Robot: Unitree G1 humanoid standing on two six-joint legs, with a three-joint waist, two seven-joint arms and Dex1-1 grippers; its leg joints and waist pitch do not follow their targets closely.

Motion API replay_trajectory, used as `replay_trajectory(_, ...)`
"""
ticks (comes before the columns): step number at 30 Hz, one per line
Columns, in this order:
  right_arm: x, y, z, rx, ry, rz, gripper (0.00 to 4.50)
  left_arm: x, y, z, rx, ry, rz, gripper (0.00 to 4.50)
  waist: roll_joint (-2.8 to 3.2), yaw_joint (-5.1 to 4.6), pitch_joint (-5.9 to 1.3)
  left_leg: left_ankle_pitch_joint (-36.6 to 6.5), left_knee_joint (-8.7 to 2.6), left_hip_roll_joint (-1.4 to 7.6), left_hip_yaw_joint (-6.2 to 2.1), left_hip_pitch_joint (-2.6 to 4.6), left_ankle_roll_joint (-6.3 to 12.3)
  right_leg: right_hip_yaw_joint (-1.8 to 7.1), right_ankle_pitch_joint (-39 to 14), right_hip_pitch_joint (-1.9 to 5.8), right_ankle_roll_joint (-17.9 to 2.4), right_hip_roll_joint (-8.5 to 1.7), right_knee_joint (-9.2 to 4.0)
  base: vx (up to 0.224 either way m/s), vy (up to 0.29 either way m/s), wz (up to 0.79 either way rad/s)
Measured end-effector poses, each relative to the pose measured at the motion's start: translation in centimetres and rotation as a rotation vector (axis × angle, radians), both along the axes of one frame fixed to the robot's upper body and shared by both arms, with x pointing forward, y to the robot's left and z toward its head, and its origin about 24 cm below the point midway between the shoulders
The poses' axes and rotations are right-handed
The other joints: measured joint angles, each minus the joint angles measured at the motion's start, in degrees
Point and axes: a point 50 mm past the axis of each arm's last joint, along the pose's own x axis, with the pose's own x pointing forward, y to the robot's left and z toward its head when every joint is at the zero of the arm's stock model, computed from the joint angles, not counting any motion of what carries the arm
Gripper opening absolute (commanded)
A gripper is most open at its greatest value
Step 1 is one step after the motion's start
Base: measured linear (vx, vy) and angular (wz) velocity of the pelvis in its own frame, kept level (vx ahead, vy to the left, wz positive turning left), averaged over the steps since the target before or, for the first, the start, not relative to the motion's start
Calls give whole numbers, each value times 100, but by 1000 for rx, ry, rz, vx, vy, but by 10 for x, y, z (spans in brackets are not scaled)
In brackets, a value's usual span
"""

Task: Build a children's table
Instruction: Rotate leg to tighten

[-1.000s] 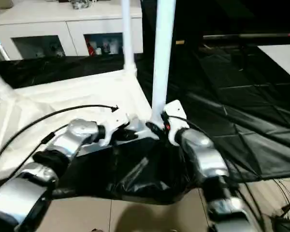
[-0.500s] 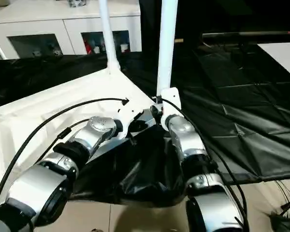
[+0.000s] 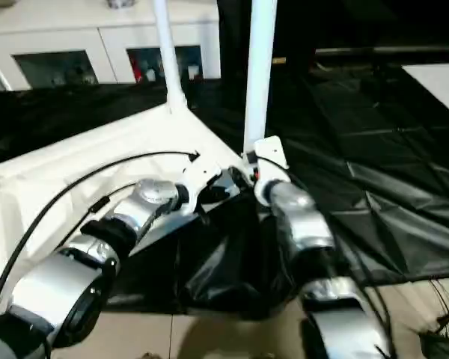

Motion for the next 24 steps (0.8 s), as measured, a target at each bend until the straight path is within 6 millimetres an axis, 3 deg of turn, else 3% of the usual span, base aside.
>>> replay_trajectory(4, -18, -18, 5, -65, 3, 165, 428, -4, 18, -2, 6, -12, -86, 0, 44, 3, -17, 2, 0, 4, -1, -13, 8, -4, 0, -1, 1, 3, -12, 0, 0, 0)
replay_trajectory(7, -25, -26, 9, -70, 9, 238, 428, -11, 25, -3, 8, -9, -198, 0, 71, 60, -15, 3, 2, 5, -1, -11, 8, -5, 1, -1, 1, 3, -10, 0, 0, 0)
replay_trajectory(13, -32, -25, 11, -34, 21, 319, 428, -19, 33, -4, 13, -2, -308, 0, 70, 115, -15, 3, 11, 5, 0, -17, 8, -2, 2, 1, 0, 1, -10, 0, 0, 0)
replay_trajectory(22, -34, -22, 8, -36, 45, 361, 428, -21, 37, -4, 16, -7, -320, 0, 70, 145, -15, 3, 11, 6, 1, -18, 8, -4, 2, -3, 1, 1, -9, 0, 0, 0)
replay_trajectory(23, -34, -23, 7, -35, 47, 358, 392, -21, 38, -4, 16, -6, -320, 0, 70, 146, -15, 3, 11, 6, 1, -18, 8, -4, 2, -3, 0, 1, -9, 0, 0, 0)
replay_trajectory(24, -33, -23, 6, -34, 51, 355, 392, -21, 38, -4, 16, -7, -320, 0, 70, 147, -15, 3, 11, 6, 1, -18, 8, -4, 2, -3, 0, 1, -8, 0, 0, 0)
